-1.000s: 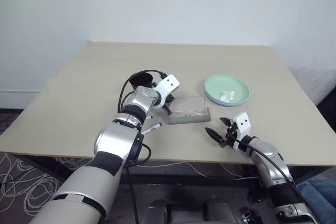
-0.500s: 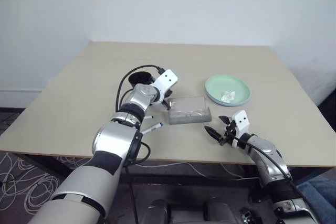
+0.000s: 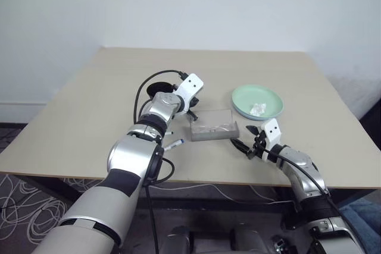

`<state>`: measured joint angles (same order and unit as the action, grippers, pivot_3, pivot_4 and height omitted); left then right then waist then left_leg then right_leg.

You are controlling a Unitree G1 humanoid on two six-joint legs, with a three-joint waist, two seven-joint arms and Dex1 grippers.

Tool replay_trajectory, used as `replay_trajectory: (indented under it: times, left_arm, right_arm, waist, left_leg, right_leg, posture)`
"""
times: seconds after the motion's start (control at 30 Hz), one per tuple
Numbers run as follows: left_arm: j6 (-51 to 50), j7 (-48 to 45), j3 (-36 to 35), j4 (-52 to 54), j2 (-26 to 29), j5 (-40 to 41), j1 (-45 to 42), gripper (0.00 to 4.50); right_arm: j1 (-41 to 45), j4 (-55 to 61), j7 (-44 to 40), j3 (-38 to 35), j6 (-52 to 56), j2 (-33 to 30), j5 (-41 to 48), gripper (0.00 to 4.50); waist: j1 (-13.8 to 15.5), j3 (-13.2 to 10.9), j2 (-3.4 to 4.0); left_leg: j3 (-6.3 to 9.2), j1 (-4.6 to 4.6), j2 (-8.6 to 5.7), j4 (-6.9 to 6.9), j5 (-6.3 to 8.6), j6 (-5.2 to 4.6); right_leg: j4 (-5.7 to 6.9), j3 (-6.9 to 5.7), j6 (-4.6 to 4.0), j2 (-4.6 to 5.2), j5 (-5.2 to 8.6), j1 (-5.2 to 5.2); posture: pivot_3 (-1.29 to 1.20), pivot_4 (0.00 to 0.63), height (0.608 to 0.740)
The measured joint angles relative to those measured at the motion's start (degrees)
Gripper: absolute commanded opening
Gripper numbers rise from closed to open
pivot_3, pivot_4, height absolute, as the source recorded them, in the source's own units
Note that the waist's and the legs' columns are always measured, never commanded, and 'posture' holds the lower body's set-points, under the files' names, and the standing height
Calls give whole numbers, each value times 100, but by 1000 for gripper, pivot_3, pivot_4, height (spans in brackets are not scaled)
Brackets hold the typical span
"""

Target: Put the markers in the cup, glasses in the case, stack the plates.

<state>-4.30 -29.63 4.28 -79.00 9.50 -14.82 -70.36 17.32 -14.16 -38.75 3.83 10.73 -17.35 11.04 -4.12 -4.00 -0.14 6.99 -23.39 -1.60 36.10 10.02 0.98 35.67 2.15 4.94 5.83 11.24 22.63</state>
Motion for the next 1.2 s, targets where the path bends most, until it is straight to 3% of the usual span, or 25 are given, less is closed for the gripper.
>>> replay_trajectory:
  times: [0.1,0.5,0.9,1.2]
  left_arm:
    - [-22,50,39,-3,-20,-43,-6,1822]
    - [-119,-161,365,-59,-212,-355,8,1822]
    - [-509,-1021,493,-89,-120,-524,44,1822]
    - [-400,-777,364,-88,-86,-492,42,1822]
  right_arm:
    - [-35,58,-46,67,130,-4,1,4500]
    - [-474,771,-121,161,649,-181,11,4500]
    - [-848,1268,19,151,909,-202,17,4500]
    - [-734,1267,14,170,912,-188,16,4500]
  waist:
    - [0,0,0]
    - [-7,0,0]
    - [1,0,-1]
    - [4,-1,-1]
  left_leg:
    - [-1,0,0,0,0,0]
    - [-1,-1,1,1,1,2]
    - [-1,-4,0,1,1,2]
    - [0,-4,1,1,1,2]
  right_leg:
    - [0,1,0,0,0,0]
    - [1,1,0,1,0,2]
    - [0,0,-1,2,1,4]
    - [-1,-1,-1,2,1,3]
  posture:
    - [0,0,740]
    - [0,0,740]
    - [0,0,740]
    - [0,0,740]
